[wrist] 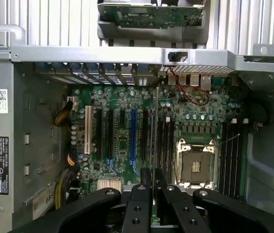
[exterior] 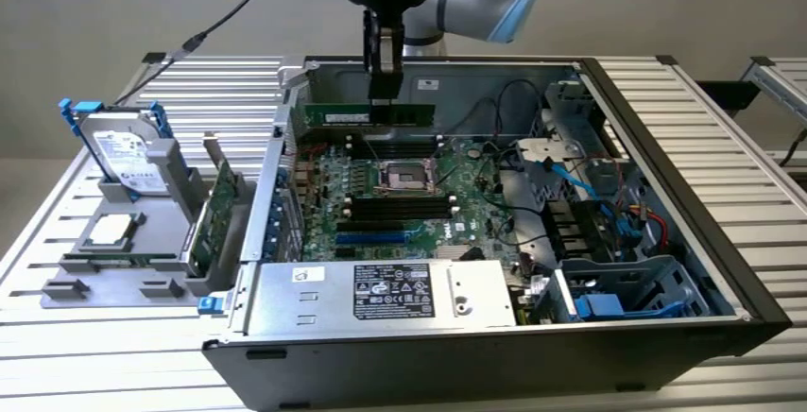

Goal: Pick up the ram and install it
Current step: 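Pick up the ram and move it above insertion slot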

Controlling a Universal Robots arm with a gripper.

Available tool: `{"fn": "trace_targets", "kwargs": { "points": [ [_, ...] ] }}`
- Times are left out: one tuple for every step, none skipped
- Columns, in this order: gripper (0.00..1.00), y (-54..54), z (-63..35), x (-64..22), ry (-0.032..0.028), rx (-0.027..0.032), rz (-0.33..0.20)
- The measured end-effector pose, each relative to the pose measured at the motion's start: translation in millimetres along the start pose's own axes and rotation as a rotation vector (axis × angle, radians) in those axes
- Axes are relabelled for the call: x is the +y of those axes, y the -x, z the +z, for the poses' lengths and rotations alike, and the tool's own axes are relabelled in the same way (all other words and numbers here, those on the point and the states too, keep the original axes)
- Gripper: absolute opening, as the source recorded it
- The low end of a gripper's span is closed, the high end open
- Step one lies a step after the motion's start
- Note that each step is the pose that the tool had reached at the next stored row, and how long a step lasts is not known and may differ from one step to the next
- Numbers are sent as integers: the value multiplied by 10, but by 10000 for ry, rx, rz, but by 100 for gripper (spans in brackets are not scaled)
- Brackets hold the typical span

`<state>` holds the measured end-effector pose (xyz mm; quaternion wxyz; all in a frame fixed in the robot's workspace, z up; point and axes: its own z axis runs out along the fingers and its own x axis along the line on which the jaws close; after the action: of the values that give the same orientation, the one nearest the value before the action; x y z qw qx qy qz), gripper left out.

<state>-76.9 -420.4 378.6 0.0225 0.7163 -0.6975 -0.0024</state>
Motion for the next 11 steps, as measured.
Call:
{"fn": "trace_targets", "kwargs": {
  "points": [
    [15,11,17,-18,0,14,-9],
    [15,21,34,-38,0,25,-21],
    [15,30,51,-57,0,34,-35],
    [15,38,68,-77,-1,40,-50],
    [15,45,86,-97,-1,45,-67],
    [15,52,104,-118,-2,51,-86],
    [15,58,121,-138,-2,54,-103],
    [15,63,138,-157,-3,56,-118],
    [15,67,156,-175,-5,56,-133],
    [15,70,174,-193,-5,56,-147],
    [15,73,191,-210,-4,58,-160]
  ]
}}
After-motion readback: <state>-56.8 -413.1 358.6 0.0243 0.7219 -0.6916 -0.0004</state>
